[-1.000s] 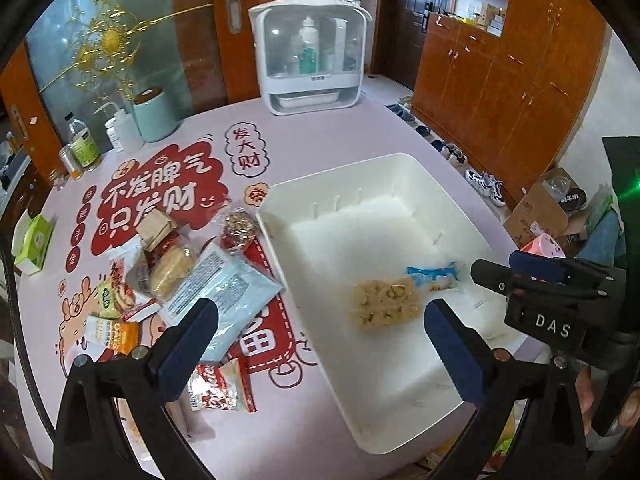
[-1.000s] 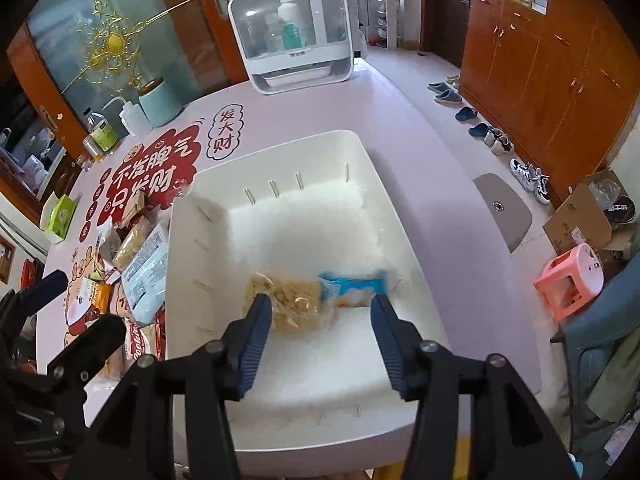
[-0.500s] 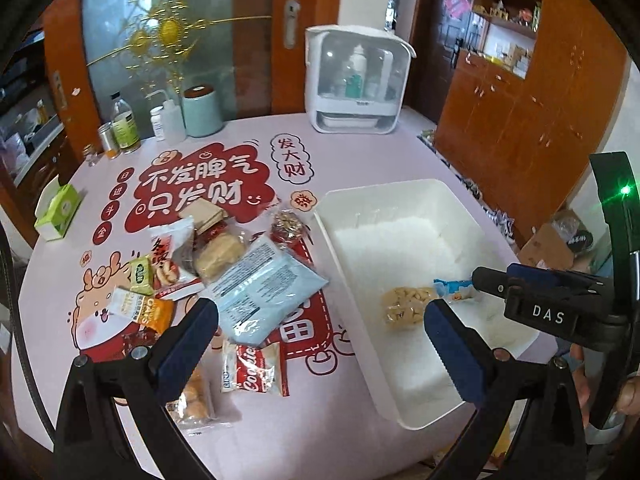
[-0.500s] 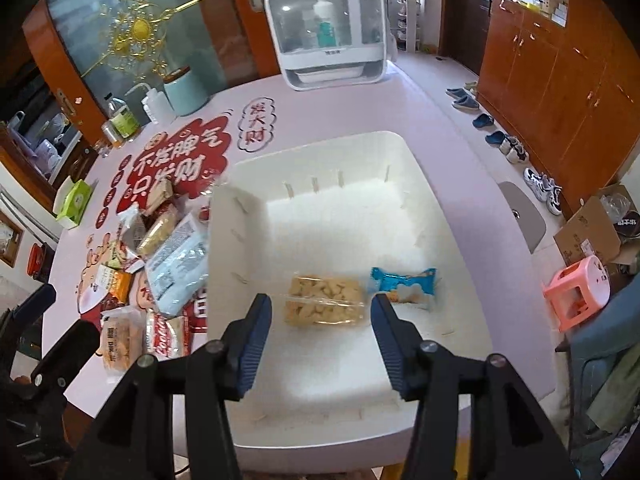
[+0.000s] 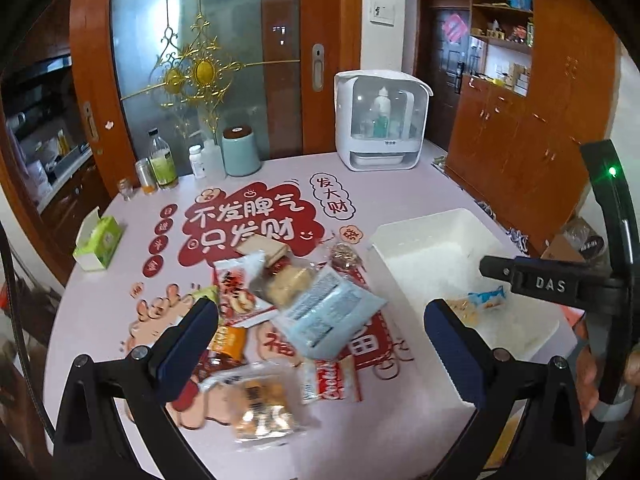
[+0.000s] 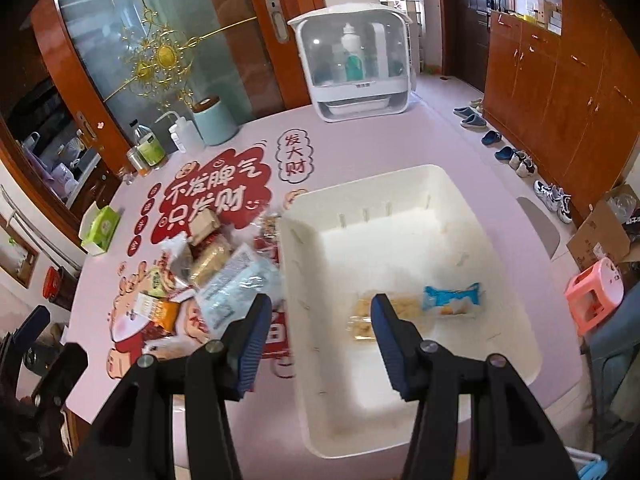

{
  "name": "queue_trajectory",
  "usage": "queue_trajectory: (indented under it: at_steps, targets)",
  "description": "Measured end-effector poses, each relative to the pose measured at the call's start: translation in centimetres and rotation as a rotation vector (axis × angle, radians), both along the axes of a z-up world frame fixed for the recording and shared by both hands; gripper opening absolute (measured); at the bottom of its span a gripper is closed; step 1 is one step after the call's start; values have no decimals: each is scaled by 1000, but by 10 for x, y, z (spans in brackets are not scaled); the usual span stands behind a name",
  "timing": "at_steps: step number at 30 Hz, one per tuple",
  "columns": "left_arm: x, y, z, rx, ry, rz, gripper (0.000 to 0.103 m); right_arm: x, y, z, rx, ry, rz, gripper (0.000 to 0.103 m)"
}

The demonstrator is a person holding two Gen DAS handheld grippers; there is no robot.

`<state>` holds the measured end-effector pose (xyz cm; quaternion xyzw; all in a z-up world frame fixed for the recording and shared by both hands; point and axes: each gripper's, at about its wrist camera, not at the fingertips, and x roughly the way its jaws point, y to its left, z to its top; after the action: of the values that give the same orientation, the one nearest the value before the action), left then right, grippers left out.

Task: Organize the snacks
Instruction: 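Withdraw both grippers from the tray back toward the snack pile, then grasp clear bread bun bag with left gripper while right gripper grasps red Cookies pack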

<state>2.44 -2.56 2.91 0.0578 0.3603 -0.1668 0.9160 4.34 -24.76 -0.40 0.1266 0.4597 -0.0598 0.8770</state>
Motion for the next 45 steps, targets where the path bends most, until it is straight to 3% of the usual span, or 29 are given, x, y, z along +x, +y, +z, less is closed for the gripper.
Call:
queue_trajectory:
  at_steps: [4, 12, 20, 28, 33, 45]
  targets:
    - [7, 27, 6, 31, 9, -28, 102, 2, 29, 8, -12, -20, 7, 52]
    - [24, 84, 6, -14, 63, -12, 102, 4, 80, 12, -35, -29, 0, 52]
    - [44, 130, -19, -13, 150, 27, 102, 3, 112, 8, -44, -14, -11, 52]
    - [47, 154, -57, 80, 180, 7, 102, -3, 134, -21, -23, 51, -31, 52]
    - [47, 161, -92, 125, 263, -41, 102, -4, 138, -45, 11, 104, -52, 52]
    - [64, 144, -158, 3, 510, -109, 102, 8, 141, -119, 112, 259, 2, 52]
